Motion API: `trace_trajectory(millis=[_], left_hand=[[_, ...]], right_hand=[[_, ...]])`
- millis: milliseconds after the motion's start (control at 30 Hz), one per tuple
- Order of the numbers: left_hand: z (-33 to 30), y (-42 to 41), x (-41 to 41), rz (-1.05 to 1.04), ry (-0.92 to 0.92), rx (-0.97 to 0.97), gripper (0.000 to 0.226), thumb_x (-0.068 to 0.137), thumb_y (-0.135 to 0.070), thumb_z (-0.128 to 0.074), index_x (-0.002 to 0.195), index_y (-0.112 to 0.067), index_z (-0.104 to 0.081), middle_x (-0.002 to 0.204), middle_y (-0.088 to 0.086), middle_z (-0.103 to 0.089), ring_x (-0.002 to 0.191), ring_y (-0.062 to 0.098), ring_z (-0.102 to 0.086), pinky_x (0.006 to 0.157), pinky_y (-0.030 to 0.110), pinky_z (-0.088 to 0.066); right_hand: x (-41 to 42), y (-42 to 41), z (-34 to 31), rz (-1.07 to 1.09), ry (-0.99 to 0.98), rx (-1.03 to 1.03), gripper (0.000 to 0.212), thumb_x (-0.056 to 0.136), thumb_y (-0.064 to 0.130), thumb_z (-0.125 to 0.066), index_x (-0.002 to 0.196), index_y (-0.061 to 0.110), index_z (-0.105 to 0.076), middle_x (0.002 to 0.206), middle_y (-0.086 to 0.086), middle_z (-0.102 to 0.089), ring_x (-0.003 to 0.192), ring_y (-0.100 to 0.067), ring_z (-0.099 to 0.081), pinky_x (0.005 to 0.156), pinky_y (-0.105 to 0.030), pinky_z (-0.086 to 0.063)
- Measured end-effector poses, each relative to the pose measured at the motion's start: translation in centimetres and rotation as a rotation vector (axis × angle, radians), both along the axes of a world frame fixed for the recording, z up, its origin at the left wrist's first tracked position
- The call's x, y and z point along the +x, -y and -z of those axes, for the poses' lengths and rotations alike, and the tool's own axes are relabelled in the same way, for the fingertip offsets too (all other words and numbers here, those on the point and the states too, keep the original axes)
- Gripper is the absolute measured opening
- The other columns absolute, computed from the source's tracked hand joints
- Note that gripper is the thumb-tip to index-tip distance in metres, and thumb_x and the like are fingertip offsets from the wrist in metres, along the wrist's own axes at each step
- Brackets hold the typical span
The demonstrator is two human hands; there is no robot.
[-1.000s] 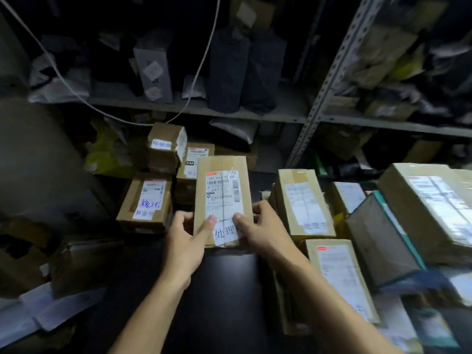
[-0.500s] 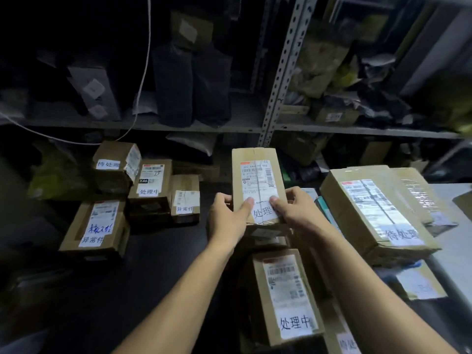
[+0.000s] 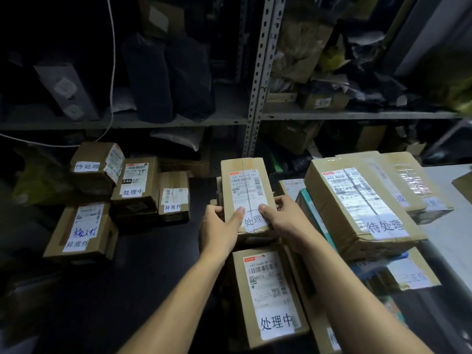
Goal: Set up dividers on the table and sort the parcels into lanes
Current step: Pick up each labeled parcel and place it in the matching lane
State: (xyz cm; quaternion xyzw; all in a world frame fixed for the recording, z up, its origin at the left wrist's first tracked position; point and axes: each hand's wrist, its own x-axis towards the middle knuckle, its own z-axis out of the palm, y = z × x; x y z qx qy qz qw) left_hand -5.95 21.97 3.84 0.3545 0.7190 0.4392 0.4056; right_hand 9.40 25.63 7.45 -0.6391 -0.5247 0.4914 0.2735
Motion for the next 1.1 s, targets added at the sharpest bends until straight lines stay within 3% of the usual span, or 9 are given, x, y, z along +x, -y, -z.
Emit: trace_trajectory(millis=[167, 233, 333, 500, 600, 667, 733, 833, 1100], left_hand=[[-0.3, -0.1, -0.5, 0.019, 0.036, -0.037, 0.037, 0.078, -0.05, -0.075, 0.091, -0.034, -0.045, 0.093, -0.01, -0.068, 0.08, 0.009, -0.071, 0.072, 0.035, -0.061], [-0.3, -0.1, -0.6, 0.015, 0.045, -0.037, 0.037, 0.077, -0.051, -0.076, 0.091, -0.034, -0.046, 0.093, -0.011, -0.068, 0.078, 0.007, -0.071, 0.068, 0.03, -0.06], [-0.4, 0.0, -0.6, 0.01, 0.036, -0.024, 0.038, 0.076, -0.053, -0.076, 0.093, -0.034, -0.047, 0.093, -0.012, -0.068, 0.078, 0.005, -0.07, 0.064, 0.025, -0.056], [-0.7, -0.1, -0.8, -0.013, -0.007, -0.011, 0.045, 0.076, -0.053, -0.076, 0.102, -0.029, -0.048, 0.099, -0.012, -0.063, 0.089, 0.008, -0.067, 0.074, 0.029, -0.056], [-1.2, 0.2, -1.4, -0.027, -0.051, -0.007, 0.05, 0.078, -0.054, -0.073, 0.112, -0.029, -0.047, 0.103, -0.011, -0.055, 0.1, 0.013, -0.061, 0.087, 0.036, -0.054], [-1.6, 0.6, -2.4, -0.066, -0.084, 0.004, 0.057, 0.079, -0.054, -0.072, 0.122, -0.024, -0.05, 0.113, -0.007, -0.055, 0.107, 0.014, -0.056, 0.088, 0.032, -0.049], [-1.9, 1.4, -4.0, -0.11, -0.118, 0.031, 0.057, 0.08, -0.052, -0.073, 0.122, -0.021, -0.051, 0.115, -0.006, -0.054, 0.107, 0.013, -0.053, 0.085, 0.027, -0.042], [-2.1, 2.8, -7.2, -0.161, -0.132, 0.05, 0.05, 0.08, -0.048, -0.074, 0.117, -0.022, -0.051, 0.113, -0.004, -0.054, 0.104, 0.012, -0.052, 0.083, 0.025, -0.039], [0.2, 5.2, -19.8, -0.288, -0.087, -0.004, 0.054, 0.081, -0.044, -0.074, 0.123, -0.02, -0.051, 0.118, 0.0, -0.057, 0.109, 0.019, -0.06, 0.089, 0.033, -0.048]], right_hand=[[-0.6, -0.1, 0.2, -0.016, 0.065, 0.038, 0.034, 0.093, 0.033, -0.065, 0.12, 0.018, -0.049, 0.089, 0.015, -0.064, 0.061, 0.009, -0.066, 0.047, -0.008, -0.046], [-0.8, 0.1, 0.1, -0.036, 0.071, 0.062, 0.041, 0.091, 0.034, -0.067, 0.126, 0.016, -0.053, 0.102, 0.009, -0.068, 0.078, 0.003, -0.068, 0.058, -0.014, -0.054], [-1.0, 0.3, -0.3, -0.031, 0.092, 0.081, 0.043, 0.09, 0.033, -0.069, 0.127, 0.017, -0.052, 0.119, 0.0, -0.068, 0.098, -0.013, -0.07, 0.082, -0.035, -0.06], [-1.3, 1.0, -1.8, -0.086, 0.185, 0.139, 0.04, 0.091, 0.032, -0.068, 0.124, 0.019, -0.05, 0.125, 0.0, -0.064, 0.103, -0.013, -0.067, 0.063, -0.013, -0.049], [-2.2, 1.4, -3.1, -0.096, 0.318, 0.299, 0.047, 0.091, 0.034, -0.068, 0.13, 0.018, -0.048, 0.13, -0.002, -0.056, 0.121, -0.02, -0.055, 0.09, -0.031, -0.051], [-3.5, 1.7, -4.0, -0.116, 0.388, 0.423, 0.056, 0.091, 0.036, -0.066, 0.139, 0.018, -0.043, 0.14, -0.004, -0.049, 0.133, -0.024, -0.043, 0.109, -0.044, -0.039], [-5.5, 2.2, -4.8, -0.15, 0.376, 0.51, 0.066, 0.092, 0.038, -0.065, 0.147, 0.017, -0.037, 0.15, -0.004, -0.041, 0.141, -0.023, -0.034, 0.117, -0.043, -0.029], [-9.6, 3.0, -5.7, -0.227, 0.292, 0.563, 0.069, 0.092, 0.037, -0.066, 0.15, 0.017, -0.035, 0.152, -0.004, -0.042, 0.14, -0.02, -0.037, 0.113, -0.032, -0.028], [-22.9, 4.4, -3.1, -0.426, 0.247, 0.469, 0.062, 0.093, 0.037, -0.064, 0.147, 0.015, -0.041, 0.145, -0.004, -0.053, 0.134, -0.019, -0.047, 0.101, -0.025, -0.037]])
